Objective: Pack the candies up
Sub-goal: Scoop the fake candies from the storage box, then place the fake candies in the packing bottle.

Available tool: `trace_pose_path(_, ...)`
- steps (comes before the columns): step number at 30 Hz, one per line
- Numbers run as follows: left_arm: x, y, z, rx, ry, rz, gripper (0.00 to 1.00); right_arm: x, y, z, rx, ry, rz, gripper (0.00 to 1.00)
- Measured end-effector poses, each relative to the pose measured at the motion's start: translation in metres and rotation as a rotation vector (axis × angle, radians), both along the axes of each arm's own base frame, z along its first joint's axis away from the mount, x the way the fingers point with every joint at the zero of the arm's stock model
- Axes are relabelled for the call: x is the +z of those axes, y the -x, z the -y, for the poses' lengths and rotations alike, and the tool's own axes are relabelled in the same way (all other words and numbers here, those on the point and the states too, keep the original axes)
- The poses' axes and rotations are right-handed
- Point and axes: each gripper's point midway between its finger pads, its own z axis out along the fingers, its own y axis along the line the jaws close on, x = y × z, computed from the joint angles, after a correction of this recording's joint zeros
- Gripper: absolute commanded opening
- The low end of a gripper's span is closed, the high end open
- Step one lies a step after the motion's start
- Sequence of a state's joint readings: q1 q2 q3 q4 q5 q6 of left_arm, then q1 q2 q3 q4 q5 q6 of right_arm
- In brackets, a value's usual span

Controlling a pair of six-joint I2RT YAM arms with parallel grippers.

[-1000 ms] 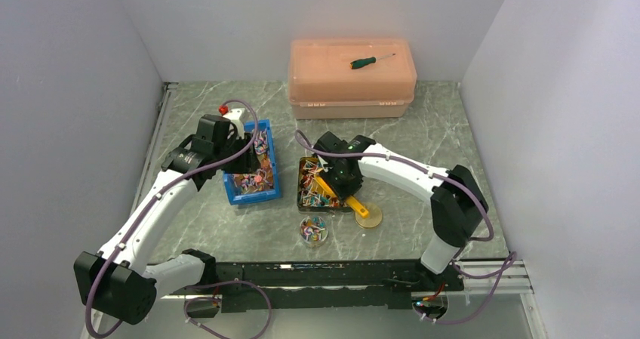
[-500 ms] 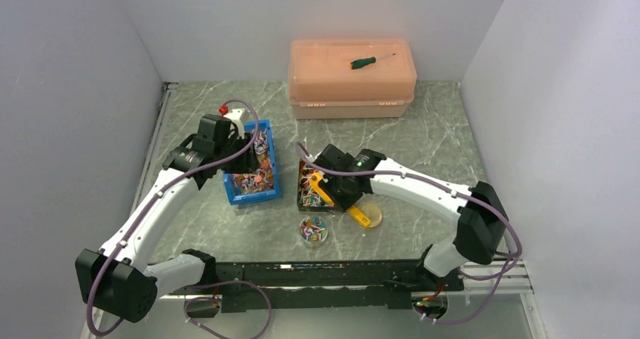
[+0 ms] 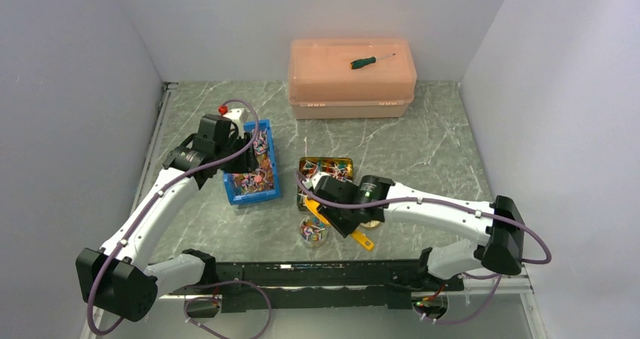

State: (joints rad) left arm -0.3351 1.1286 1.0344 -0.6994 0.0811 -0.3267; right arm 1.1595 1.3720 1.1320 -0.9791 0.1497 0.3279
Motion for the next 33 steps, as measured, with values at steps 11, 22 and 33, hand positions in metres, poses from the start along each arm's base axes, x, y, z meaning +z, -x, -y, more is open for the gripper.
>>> trace_pose_path(11,0.000,0.000,0.000,0.000,0.000,0.000,0.48,-0.004,0.049,0.010,0.017,0.022,-0.049,0.00)
trace_pose_path(22,0.000,0.000,0.000,0.000,0.000,0.000,0.48,0.000,0.081,0.017,0.038,0.021,-0.115,0.00)
trace_pose_path(33,0.000,0.000,0.000,0.000,0.000,0.000,0.48,0.000,0.095,0.032,0.052,0.141,-0.196,0.00)
